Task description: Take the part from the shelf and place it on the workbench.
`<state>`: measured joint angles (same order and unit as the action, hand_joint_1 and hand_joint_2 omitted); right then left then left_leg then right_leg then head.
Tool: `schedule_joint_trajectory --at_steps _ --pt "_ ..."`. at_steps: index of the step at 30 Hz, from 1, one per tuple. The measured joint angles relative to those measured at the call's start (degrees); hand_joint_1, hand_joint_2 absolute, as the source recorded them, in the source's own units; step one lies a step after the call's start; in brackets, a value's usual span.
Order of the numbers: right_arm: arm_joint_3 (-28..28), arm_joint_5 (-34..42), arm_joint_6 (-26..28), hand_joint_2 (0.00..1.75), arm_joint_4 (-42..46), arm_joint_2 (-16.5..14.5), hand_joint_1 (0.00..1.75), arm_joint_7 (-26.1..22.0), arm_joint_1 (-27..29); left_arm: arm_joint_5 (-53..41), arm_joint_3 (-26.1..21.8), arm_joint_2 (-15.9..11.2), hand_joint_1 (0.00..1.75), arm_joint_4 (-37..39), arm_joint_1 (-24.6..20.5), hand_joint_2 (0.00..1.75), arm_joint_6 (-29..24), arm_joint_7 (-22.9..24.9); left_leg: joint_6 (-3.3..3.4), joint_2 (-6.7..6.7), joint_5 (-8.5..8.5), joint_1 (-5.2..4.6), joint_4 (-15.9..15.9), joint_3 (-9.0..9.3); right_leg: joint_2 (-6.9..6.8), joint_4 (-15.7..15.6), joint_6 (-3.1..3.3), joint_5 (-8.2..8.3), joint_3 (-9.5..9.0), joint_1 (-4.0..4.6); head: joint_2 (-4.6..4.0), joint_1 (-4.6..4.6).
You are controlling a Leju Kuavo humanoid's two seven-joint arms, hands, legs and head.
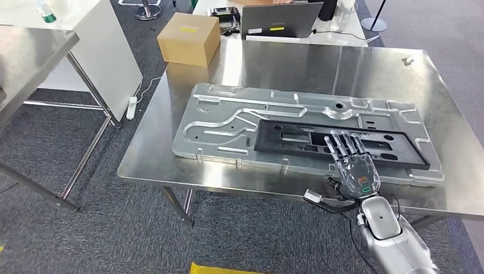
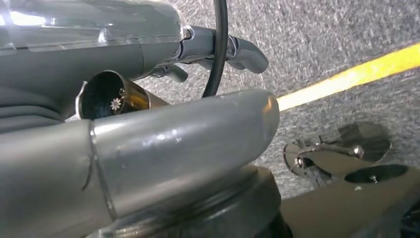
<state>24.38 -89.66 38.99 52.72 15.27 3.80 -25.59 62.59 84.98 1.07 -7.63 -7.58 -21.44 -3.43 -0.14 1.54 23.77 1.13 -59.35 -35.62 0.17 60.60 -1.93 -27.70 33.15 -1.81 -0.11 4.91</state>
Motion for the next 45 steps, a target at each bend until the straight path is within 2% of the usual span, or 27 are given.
schedule_joint_trajectory --at_steps 2,4,6,7,8,10,12,13,15,18,21,22,24,25,26,27,28,30,31,33,35,38,39,40,42,43,45 --pt "0.0 0.0 0.0 1.75 0.0 -0.1 0.0 0.0 -0.1 0.0 0.0 0.0 0.0 0.0 0.0 0.0 0.0 0.0 -0.72 -0.16 0.83 0.16 -0.7 -0.62 0.1 -0.1 1.24 0.57 0.72 -0.03 0.0 -0.04" --pt "0.0 0.0 0.0 1.75 0.0 -0.1 0.0 0.0 -0.3 0.0 0.0 0.0 0.0 0.0 0.0 0.0 0.0 0.0 -1.03 -0.5 5.03 0.26 -4.9 -2.25 0.1 -0.3 2.28 1.54 1.71 0.06 0.0 -0.04" --pt "0.0 0.0 0.0 1.75 -0.1 -0.1 0.0 -0.1 -0.3 0.0 0.0 0.0 0.0 0.0 0.0 0.0 0.0 0.0 -0.95 -0.77 10.18 0.2 -12.1 -4.36 0.15 -0.3 2.75 2.53 2.97 0.43 0.0 -0.05" --pt "0.0 0.0 0.0 1.75 -0.2 -0.1 0.0 -0.1 -0.3 0.0 0.0 0.0 0.0 0.0 -0.1 0.0 0.0 0.0 -0.81 -0.85 11.55 0.15 -14.9 -4.84 0.17 -0.2 2.86 3.05 3.66 0.67 0.0 -0.05" --pt "0.0 0.0 0.0 1.75 -0.3 -0.1 0.0 -0.1 -0.3 0.0 0.0 0.0 0.0 0.0 -0.1 0.0 0.0 0.0 -0.56 -0.89 11.79 0.06 -16.2 -4.48 0.21 -0.2 2.92 3.58 4.35 0.94 0.0 -0.05" --pt "0.0 0.0 0.0 1.75 -0.4 -0.1 0.0 -0.1 -0.3 0.0 0.0 0.0 0.0 0.0 -0.1 0.0 0.0 0.0 0.4 -0.94 9.55 -0.34 -12.9 -0.84 0.31 -0.2 2.95 4.63 5.59 1.44 0.0 -0.05" --pt "0.0 0.0 0.0 1.75 -0.4 -0.1 0.0 -0.1 -0.4 0.0 0.0 -0.1 0.0 0.0 -0.3 0.0 0.0 0.0 1.83 -1.18 7.83 -1.02 -4.8 4.99 0.41 -0.2 2.83 5.65 6.46 1.73 0.0 -0.04" --pt "0.0 0.0 0.0 1.75 -0.4 -0.1 0.0 -0.1 -0.4 0.0 0.0 -0.2 0.0 0.1 -0.4 0.0 0.0 0.0 2.22 -1.27 7.52 -1.32 -1.7 6.99 0.42 -0.3 2.61 6.16 6.67 1.73 0.0 -0.03" --pt "-0.1 0.0 0.0 1.75 -0.5 -0.1 0.0 -0.1 -0.5 0.0 0.0 -0.3 0.0 0.1 -0.5 0.0 -0.1 0.0 2.38 -1.33 7.42 -1.78 1.1 8.21 0.4 -0.7 1.9 7.26 6.74 1.47 0.0 -0.04" --pt "-0.1 0.0 0.0 1.75 -0.5 -0.2 0.0 -0.3 -0.3 0.3 0.0 -0.1 0.0 0.1 -0.5 0.0 -0.2 0.0 2.8 -1.18 5.52 -1.68 2.2 7.6 0.4 -1.8 0.98 8.65 6.73 1.34 0.0 -0.05" --pt "-0.1 0.0 0.0 1.75 -0.5 -0.2 0.0 -0.3 -0.2 0.4 0.0 0.0 0.0 0.1 -0.6 0.0 -0.2 0.0 2.96 -0.98 4.81 -1.39 2.7 7.47 0.35 -1.8 0.83 8.58 6.84 1.35 0.0 -0.06" --pt "-0.1 0.0 0.0 1.75 -0.5 -0.2 0.0 -0.3 -0.2 0.5 0.0 0.0 0.0 0.1 -0.6 0.0 -0.2 0.0 3.13 -0.89 4.37 -1.39 2.9 7.17 0.31 -1.1 0.77 7.14 7.12 1.26 0.0 -0.03" --pt "-0.3 0.3 0.0 1.75 -0.5 -0.4 0.0 -0.3 0.6 0.7 0.0 0.1 0.0 0.1 -0.6 0.0 -0.2 0.0 3.34 -0.67 2.14 -1.41 2.9 4.54 0.2 7.4 0.15 0.66 8.5 0.97 0.0 0.0" --pt "-0.4 0.6 0.0 1.75 -0.5 -0.6 0.0 -0.3 1.2 0.9 0.0 0.2 0.0 0.1 -0.6 0.0 -0.2 0.0 3.38 -0.59 0.86 -1.42 2.7 2.8 0.15 11.3 -0.19 -1.67 8.53 0.82 0.0 0.01" --pt "-0.6 0.9 0.0 1.75 -0.5 -0.9 0.0 -0.4 1.8 1.0 0.0 0.3 0.0 0.1 -0.5 0.0 -0.2 0.0 3.2 -0.55 -0.16 -1.4 2.4 1.11 0.11 13.8 -0.48 -2.24 7.53 0.67 0.0 0.0" --pt "-0.9 1.0 0.0 1.75 -0.5 -1.2 0.0 -0.4 2.3 1.0 0.0 0.4 0.0 0.1 -0.5 0.0 -0.2 0.0 2.99 -0.53 -0.67 -1.37 2.0 0.06 0.04 11.7 -0.55 -0.71 5.07 0.57 0.0 -0.01" --pt "-1.2 1.1 0.0 1.75 -0.5 -1.5 0.0 -0.4 2.7 1.0 0.0 0.5 0.0 0.1 -0.5 0.0 -0.2 0.0 2.73 -0.52 -1.07 -1.37 1.5 -0.8 -0.12 7.9 -0.5 -0.43 1.98 0.52 0.0 -0.01" --pt "-2.0 1.3 0.0 1.75 -0.5 -2.2 0.0 -0.5 3.8 1.0 0.0 0.6 0.0 0.1 -0.5 0.0 -0.2 0.0 2.09 -0.51 -1.71 -1.45 0.7 -1.83 -0.31 0.6 -0.04 -1.97 -3.04 0.79 0.0 -0.06" --pt "-2.5 1.3 0.0 1.75 -0.6 -2.5 0.0 -0.5 4.5 1.0 0.1 0.6 0.0 0.1 -0.5 0.0 -0.3 0.0 1.75 -0.5 -2.07 -1.48 0.5 -2.02 -0.34 -1.3 0.29 -2.92 -4.15 0.98 0.0 -0.1" --pt "-3.3 1.3 0.0 1.75 -0.8 -3.2 0.0 -0.6 6.0 1.1 0.1 0.6 0.0 0.1 -0.4 0.0 -0.3 0.0 1.02 -0.55 -2.84 -1.42 0.5 -2.15 -0.32 -1.9 1.14 -2.52 -3.95 1.11 0.0 -0.14" --pt "-3.7 1.3 0.0 1.75 -1.0 -3.7 0.0 -0.7 6.8 1.1 0.2 0.6 0.0 0.1 -0.2 0.0 -0.3 0.0 0.25 -0.76 -1.03 -1.22 -0.7 -2.92 -0.39 -2.1 2.18 -1.28 -2.98 0.97 0.0 -0.18" --pt "-4.3 1.9 0.0 1.75 -1.3 -4.5 0.0 -1.1 7.6 1.3 0.4 0.6 0.0 0.1 0.0 0.0 -0.3 0.0 -0.65 -0.97 7.5 -0.94 -9.2 -5.26 -0.28 -2.1 2.96 0.86 -0.5 0.93 0.0 -0.3" --pt "-4.8 2.5 0.0 1.75 -1.6 -4.7 0.0 -1.5 8.1 1.5 0.4 0.6 0.0 0.1 0.0 0.0 -0.3 0.0 -0.81 -0.97 9.33 -0.9 -12.6 -5.71 -0.25 -2.0 2.95 1.56 0.43 0.98 0.0 -0.3" --pt "-5.3 3.5 0.0 1.75 -1.9 -5.1 0.0 -2.1 8.8 1.8 0.4 0.6 0.0 0.1 0.0 0.0 -0.3 0.0 -0.88 -0.97 9.76 -0.89 -15.0 -5.59 -0.27 -1.9 2.9 2.24 1.35 1.02 0.0 -0.3" --pt "-6.8 6.5 0.0 1.75 -3.1 -6.0 0.0 -3.9 10.1 2.1 0.5 0.6 0.0 0.1 0.0 0.0 -0.3 0.0 -0.71 -0.98 7.24 -0.89 -14.5 -2.68 -0.3 -1.7 2.74 3.49 3.12 1.09 0.0 -0.3" --pt "-7.8 8.1 0.0 1.75 -3.9 -6.7 0.0 -4.8 10.7 2.2 0.5 0.6 0.0 0.1 0.0 0.0 -0.4 0.0 -0.45 -1.03 5.76 -0.91 -11.4 0.16 -0.28 -1.6 2.62 4.08 3.9 1.12 0.0 -0.3" --pt "-10.0 10.8 0.0 1.75 -5.9 -8.2 0.0 -6.1 11.7 2.6 0.5 0.6 0.0 0.1 -0.1 0.0 -0.5 -0.1 0.26 -1.25 5.81 -1.15 -2.8 6.43 -0.17 -1.5 2.2 5.22 5.02 1.23 0.0 -0.29"
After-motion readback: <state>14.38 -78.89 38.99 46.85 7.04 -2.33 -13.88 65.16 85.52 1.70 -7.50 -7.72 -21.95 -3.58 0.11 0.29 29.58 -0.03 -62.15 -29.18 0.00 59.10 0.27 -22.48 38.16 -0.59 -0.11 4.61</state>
